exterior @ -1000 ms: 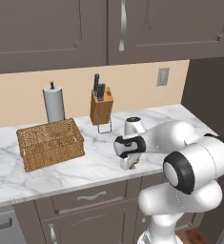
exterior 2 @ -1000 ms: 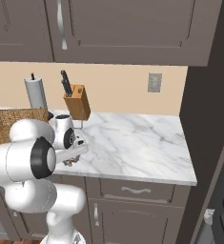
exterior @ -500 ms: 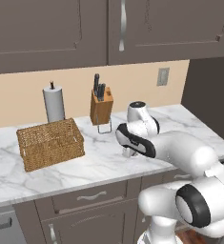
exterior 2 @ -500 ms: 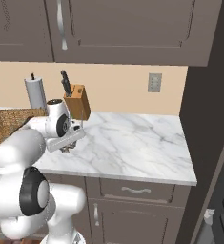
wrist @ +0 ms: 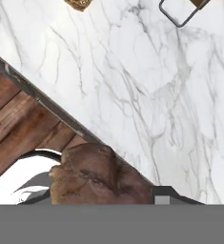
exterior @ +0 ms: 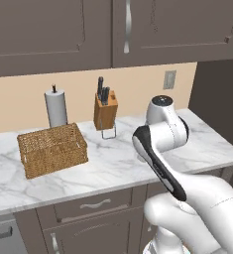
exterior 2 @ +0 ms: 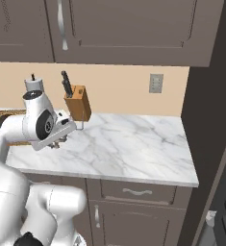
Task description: Place the mushrooms inside the fridge drawer. Close the drawer after placing the vegetables.
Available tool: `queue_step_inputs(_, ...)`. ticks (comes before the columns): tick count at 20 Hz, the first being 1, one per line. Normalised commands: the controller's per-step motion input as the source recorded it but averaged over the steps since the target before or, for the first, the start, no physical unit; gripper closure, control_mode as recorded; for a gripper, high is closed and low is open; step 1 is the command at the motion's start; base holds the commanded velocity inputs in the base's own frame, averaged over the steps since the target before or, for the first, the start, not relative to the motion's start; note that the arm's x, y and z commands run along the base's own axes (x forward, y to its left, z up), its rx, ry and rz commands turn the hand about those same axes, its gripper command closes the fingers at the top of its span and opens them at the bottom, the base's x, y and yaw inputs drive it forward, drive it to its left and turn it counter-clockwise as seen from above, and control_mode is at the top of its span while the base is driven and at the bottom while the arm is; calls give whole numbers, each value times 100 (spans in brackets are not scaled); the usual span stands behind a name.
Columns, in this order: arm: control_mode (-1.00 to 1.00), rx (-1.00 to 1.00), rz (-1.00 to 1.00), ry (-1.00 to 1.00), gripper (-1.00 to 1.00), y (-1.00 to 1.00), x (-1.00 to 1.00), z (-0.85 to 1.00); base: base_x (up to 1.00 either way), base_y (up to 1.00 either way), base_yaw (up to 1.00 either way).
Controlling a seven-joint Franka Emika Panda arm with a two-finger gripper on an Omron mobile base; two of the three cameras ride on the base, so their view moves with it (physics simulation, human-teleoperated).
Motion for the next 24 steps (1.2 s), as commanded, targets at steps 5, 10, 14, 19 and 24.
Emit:
queue_step_inputs(5,-100,-2,0,-3,100,5,-27,8,0,0,0)
queue_step_inputs(10,-100,-1,7,-1,100,6,-3,-13,0,0,0)
queue_step_inputs(14,100,10,0,-17,100,-3,-66,0,-25,0,-1)
queue_step_inputs(19,100,0,0,0,100,0,0,0,-100,-7,-5)
queue_step_inputs(24,100,0,0,0,100,0,0,0,-100,-72,-17)
